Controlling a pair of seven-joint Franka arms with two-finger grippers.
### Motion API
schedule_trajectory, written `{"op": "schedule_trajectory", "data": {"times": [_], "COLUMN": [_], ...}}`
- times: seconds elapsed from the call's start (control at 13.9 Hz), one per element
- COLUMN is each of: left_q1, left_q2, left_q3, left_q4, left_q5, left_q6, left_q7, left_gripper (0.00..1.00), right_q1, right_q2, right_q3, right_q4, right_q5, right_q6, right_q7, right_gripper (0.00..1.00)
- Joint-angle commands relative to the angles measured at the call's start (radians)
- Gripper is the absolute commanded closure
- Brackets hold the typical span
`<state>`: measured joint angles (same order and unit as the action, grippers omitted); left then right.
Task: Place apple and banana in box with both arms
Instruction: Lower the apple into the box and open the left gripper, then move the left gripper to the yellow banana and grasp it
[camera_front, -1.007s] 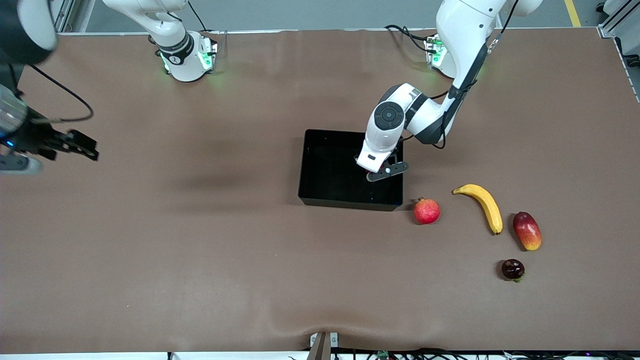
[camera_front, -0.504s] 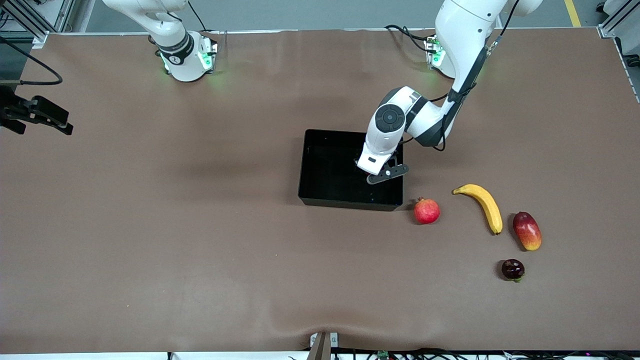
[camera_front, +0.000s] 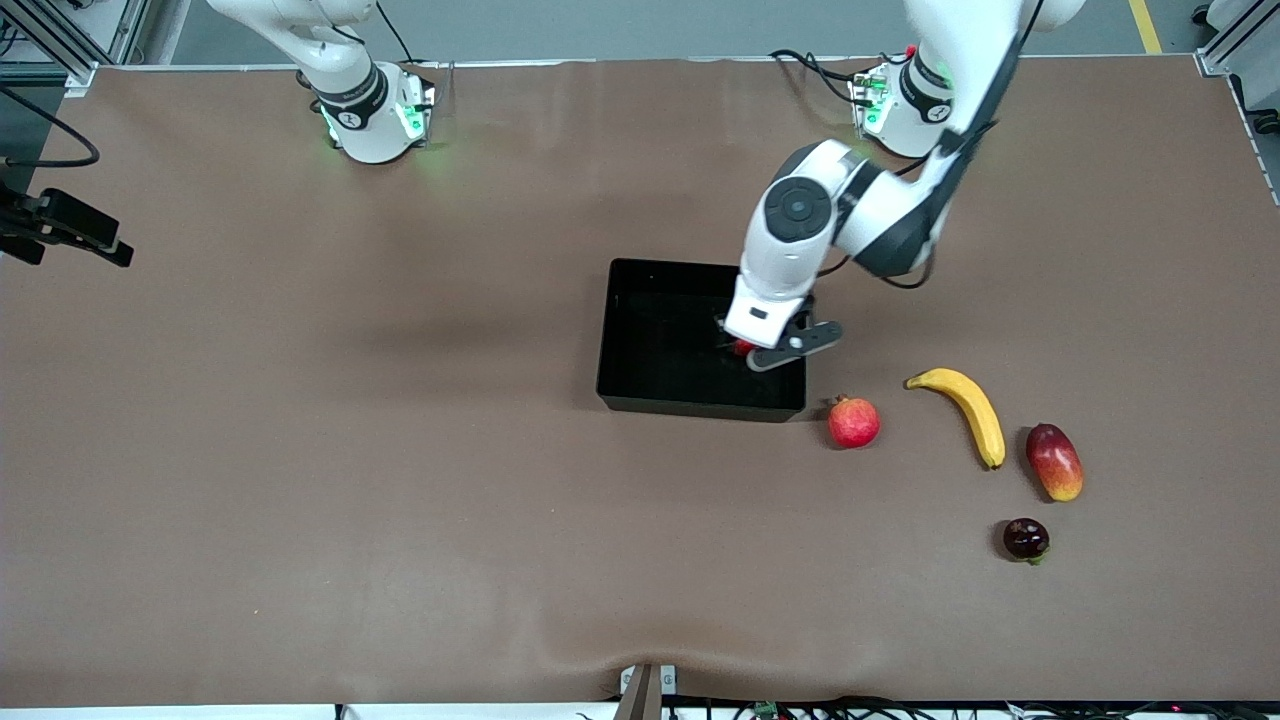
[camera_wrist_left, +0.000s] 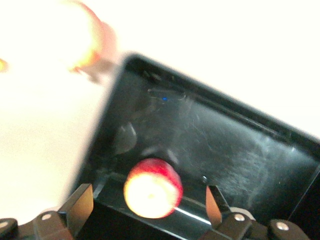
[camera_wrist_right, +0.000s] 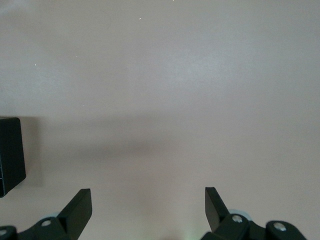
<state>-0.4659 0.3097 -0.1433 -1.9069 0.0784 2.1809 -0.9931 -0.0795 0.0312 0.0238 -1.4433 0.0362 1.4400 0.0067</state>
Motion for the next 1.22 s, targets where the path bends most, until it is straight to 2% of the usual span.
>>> {"op": "schedule_trajectory", "data": {"times": [0.0, 0.29, 0.5, 0.86, 1.15], "left_q1": [0.116, 0.324, 0.452, 0.546, 0.579], "left_q2": [-0.004, 0.005, 0.035, 0.101, 0.163], "left_q3": [-0.002, -0.002, -0.004, -0.002, -0.001], "left_q4": [0.097, 0.086, 0.054, -0.075, -0.107], "left_q5": [0.018, 0.036, 0.078, 0.103, 0.109], "left_q6": [-0.146, -0.151, -0.094, 0.149, 0.227], "left_q7": [0.140, 0.379, 0.485, 0.488, 0.488], "left_gripper": [0.00, 0.00, 0.00, 0.00, 0.00], "right_q1": [-0.005, -0.003, -0.005, -0.003, -0.003], "right_q2": [-0.002, 0.000, 0.003, 0.003, 0.003], "right_q3": [0.010, 0.013, 0.011, 0.011, 0.011], "right_q4": [0.017, 0.017, 0.017, 0.017, 0.017], "right_q5": [-0.012, -0.012, -0.016, -0.025, -0.035], "right_q6": [-0.015, -0.007, -0.004, -0.003, -0.004], "right_q7": [0.016, 0.018, 0.016, 0.016, 0.016], "right_gripper": [0.00, 0.00, 0.00, 0.00, 0.00]}}
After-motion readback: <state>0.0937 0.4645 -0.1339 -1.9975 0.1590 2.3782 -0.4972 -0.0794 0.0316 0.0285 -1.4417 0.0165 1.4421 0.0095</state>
